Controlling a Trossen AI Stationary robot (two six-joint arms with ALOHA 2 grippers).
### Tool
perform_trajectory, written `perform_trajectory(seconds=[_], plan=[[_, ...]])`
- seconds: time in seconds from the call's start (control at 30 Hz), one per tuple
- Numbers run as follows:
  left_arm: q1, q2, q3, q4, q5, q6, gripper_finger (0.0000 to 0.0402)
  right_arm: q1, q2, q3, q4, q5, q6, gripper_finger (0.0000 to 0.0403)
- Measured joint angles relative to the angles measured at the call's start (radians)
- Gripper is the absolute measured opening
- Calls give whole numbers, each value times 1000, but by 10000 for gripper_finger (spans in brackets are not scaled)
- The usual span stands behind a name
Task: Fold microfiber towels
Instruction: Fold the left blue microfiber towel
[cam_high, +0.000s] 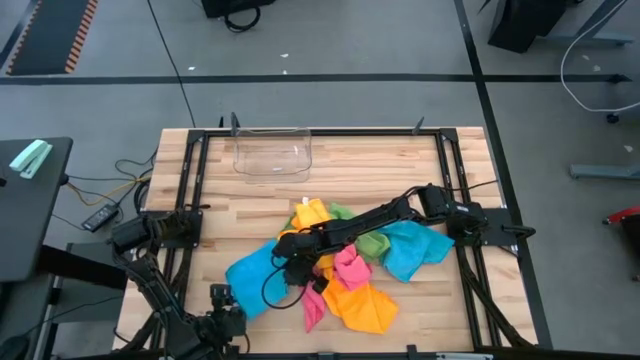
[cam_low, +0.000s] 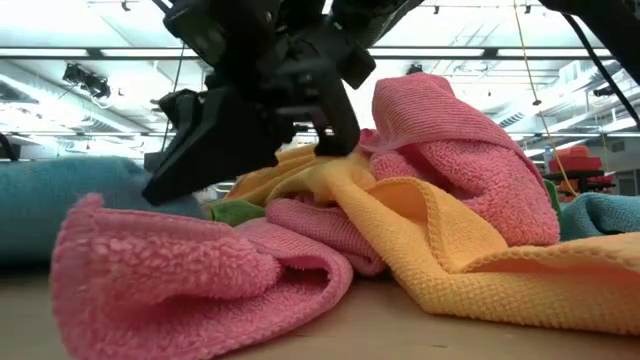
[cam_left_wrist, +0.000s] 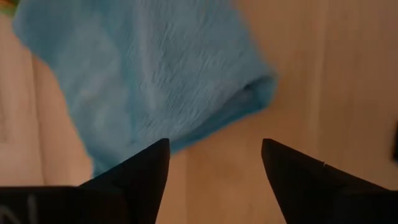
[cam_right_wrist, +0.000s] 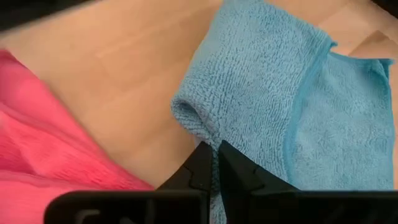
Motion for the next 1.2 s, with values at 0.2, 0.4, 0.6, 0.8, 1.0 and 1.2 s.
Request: perform_trajectory(seconds=[0.2, 0.4, 0.6, 0.8, 1.0, 1.2], plan=[[0, 0, 0, -6, 18, 0, 229, 3, -1, 64, -84, -87, 27, 26], [0, 5, -8, 100, -37, 14, 204, 10, 0, 72, -96, -117, 63, 26], [1, 7, -58, 206, -64, 8, 186, 16, -1, 73, -96, -124, 122, 26], [1, 7, -115, 407, -60, 8, 183, 15, -1, 73, -94, -126, 186, 26], [-7, -2, -42, 358, -55, 39, 173, 13, -13, 83, -94, -194, 258, 26], [-15, -2, 14, 175, -58, -9, 149, 14, -30, 83, -114, -202, 246, 26]])
